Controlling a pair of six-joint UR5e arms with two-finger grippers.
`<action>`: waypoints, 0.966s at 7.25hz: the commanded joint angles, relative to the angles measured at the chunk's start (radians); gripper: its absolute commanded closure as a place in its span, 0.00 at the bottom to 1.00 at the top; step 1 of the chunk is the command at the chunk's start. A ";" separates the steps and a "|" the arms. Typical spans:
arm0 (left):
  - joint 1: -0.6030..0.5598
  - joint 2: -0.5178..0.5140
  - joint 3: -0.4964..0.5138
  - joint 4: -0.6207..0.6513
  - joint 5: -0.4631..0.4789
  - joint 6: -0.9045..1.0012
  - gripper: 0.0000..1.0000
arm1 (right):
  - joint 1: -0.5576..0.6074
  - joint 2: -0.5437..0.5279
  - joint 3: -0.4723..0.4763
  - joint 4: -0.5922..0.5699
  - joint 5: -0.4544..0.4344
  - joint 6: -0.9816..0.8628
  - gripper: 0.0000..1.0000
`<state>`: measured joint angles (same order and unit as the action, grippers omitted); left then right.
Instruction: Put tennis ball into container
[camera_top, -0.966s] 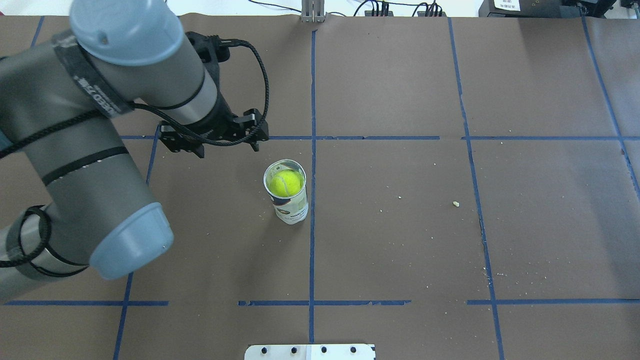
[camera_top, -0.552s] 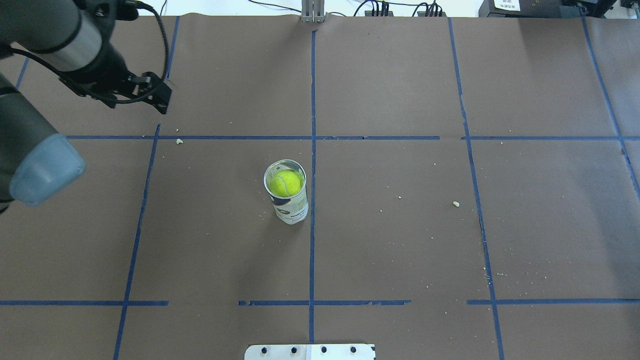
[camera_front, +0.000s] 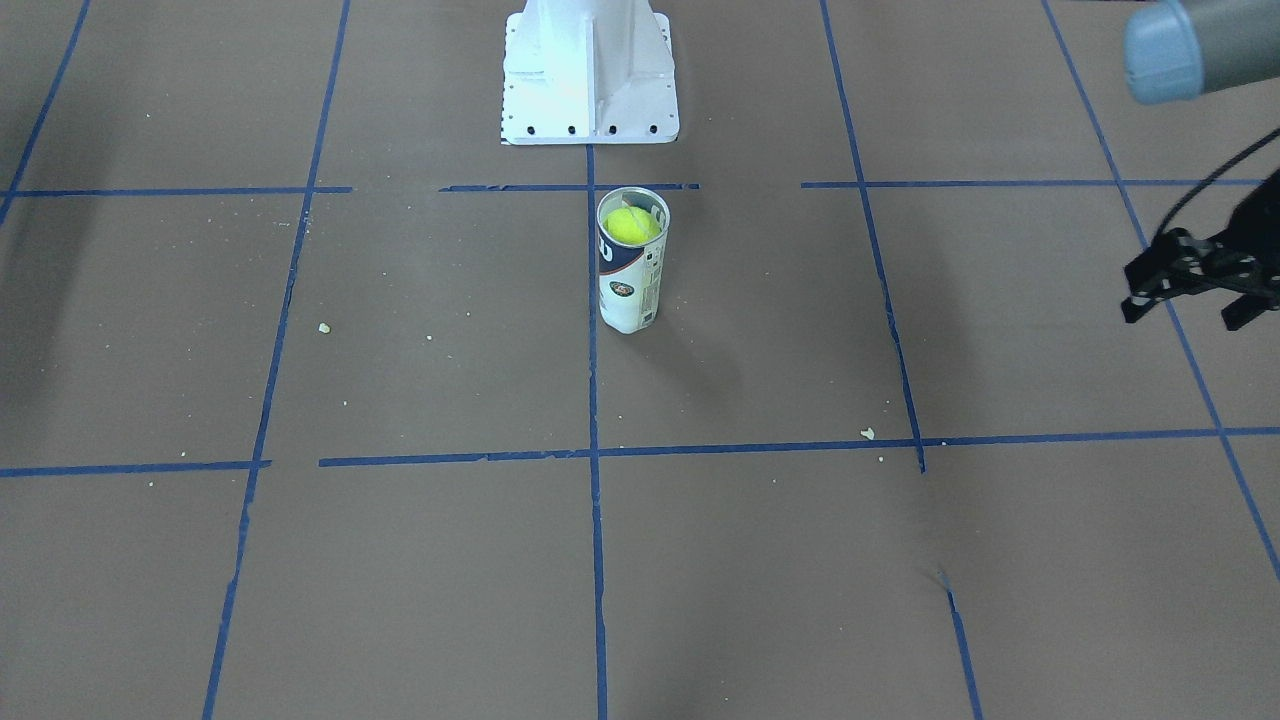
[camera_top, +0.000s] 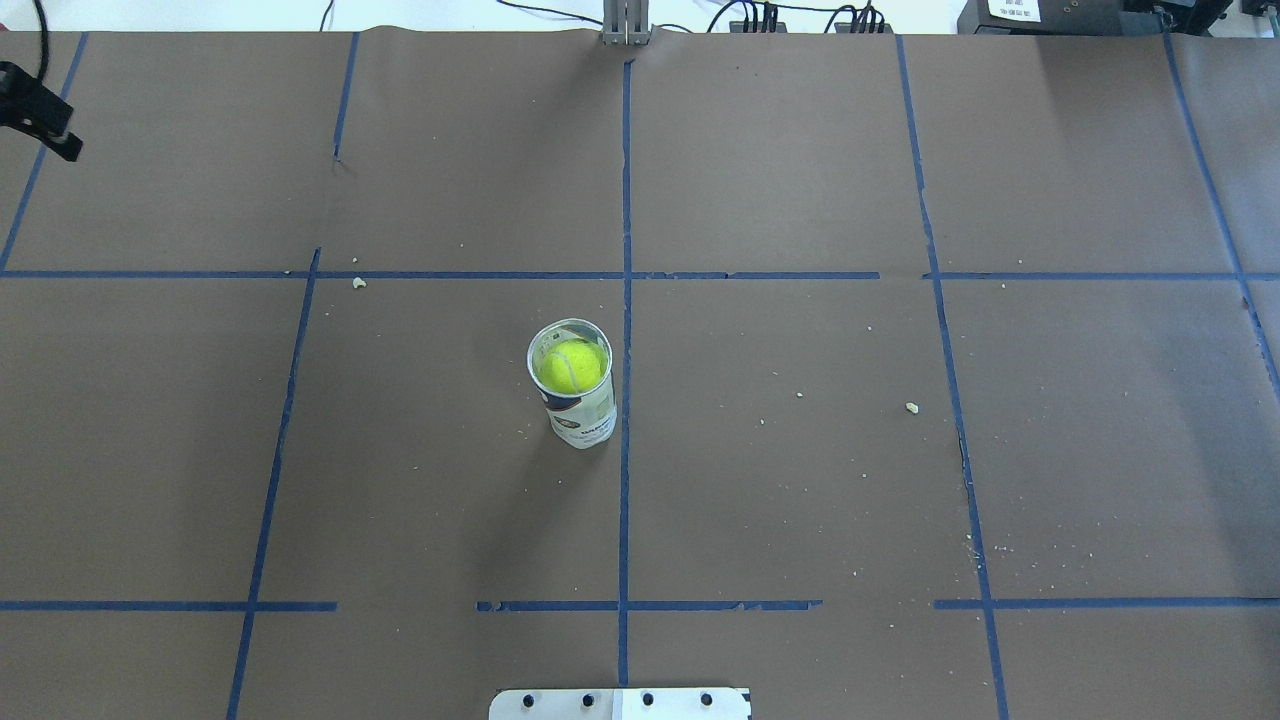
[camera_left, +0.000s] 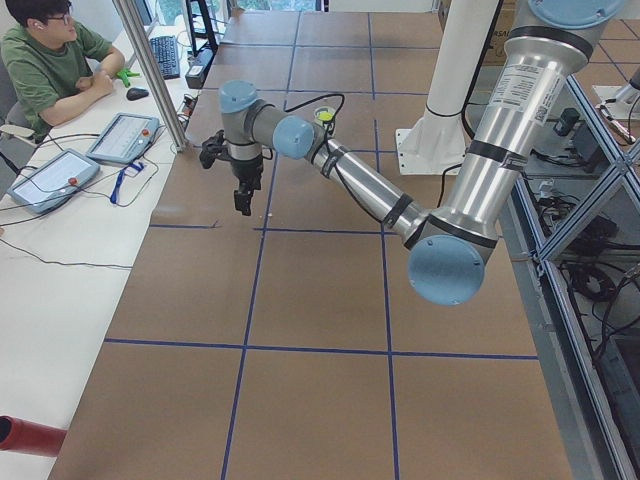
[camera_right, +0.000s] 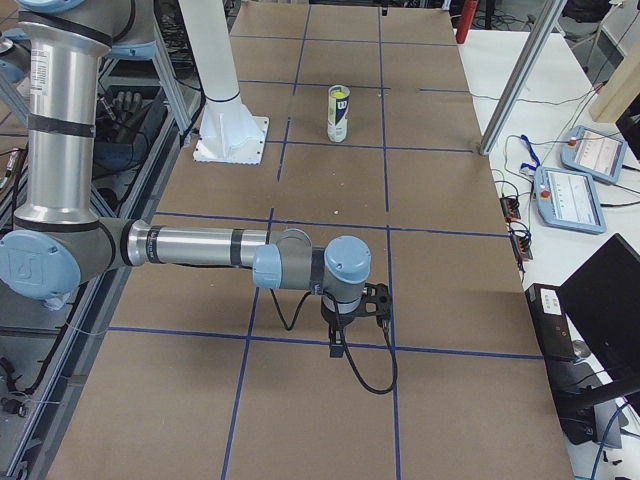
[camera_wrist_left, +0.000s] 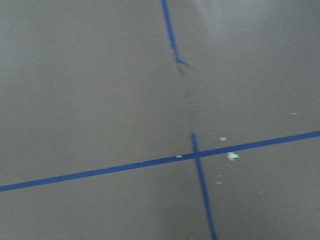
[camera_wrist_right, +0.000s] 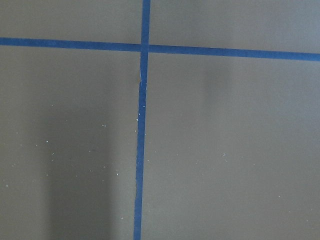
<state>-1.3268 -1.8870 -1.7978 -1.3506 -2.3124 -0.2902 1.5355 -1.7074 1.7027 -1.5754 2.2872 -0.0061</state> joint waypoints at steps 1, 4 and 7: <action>-0.103 0.078 0.092 -0.021 -0.048 0.176 0.00 | 0.000 0.002 0.000 0.000 0.000 0.000 0.00; -0.149 0.242 0.098 -0.022 -0.045 0.382 0.00 | 0.000 0.000 0.000 0.000 0.000 0.000 0.00; -0.271 0.431 0.101 -0.139 -0.054 0.401 0.00 | 0.000 0.000 0.000 0.000 0.000 0.000 0.00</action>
<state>-1.5395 -1.5375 -1.6940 -1.4524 -2.3637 0.1036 1.5356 -1.7073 1.7027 -1.5754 2.2872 -0.0062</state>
